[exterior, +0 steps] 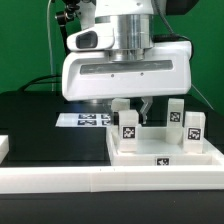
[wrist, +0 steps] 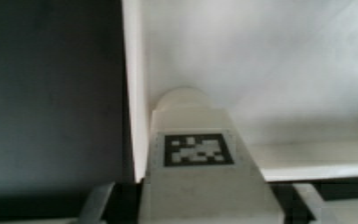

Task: Assemble square table

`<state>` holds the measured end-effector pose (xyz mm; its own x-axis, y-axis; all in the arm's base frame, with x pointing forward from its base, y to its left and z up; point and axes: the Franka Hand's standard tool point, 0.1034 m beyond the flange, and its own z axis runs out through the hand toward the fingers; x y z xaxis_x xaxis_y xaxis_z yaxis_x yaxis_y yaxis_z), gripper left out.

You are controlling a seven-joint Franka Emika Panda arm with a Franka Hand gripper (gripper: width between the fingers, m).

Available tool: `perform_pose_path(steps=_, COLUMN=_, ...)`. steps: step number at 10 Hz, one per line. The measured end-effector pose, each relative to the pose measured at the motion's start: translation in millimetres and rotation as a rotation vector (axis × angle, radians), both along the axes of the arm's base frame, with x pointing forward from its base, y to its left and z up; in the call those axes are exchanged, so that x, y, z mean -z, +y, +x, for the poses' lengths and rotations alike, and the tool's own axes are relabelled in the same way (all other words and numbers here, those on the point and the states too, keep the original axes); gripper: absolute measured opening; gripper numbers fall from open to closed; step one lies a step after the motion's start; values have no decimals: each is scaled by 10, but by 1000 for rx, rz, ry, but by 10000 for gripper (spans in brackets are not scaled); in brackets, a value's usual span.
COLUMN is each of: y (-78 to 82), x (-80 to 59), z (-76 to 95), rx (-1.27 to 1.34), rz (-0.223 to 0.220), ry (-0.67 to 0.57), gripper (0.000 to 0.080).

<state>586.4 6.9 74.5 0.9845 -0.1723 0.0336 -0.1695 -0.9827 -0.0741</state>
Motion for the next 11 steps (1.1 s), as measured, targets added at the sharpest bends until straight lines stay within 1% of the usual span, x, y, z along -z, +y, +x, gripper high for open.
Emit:
perform_pose_path(steps=3, y=-15, x=3, z=2, rx=281, rz=35, ry=8, gripper=290)
perform_pose_path(steps=11, y=3, x=12, z=-2, rx=880, rz=77, ry=59, gripper=290)
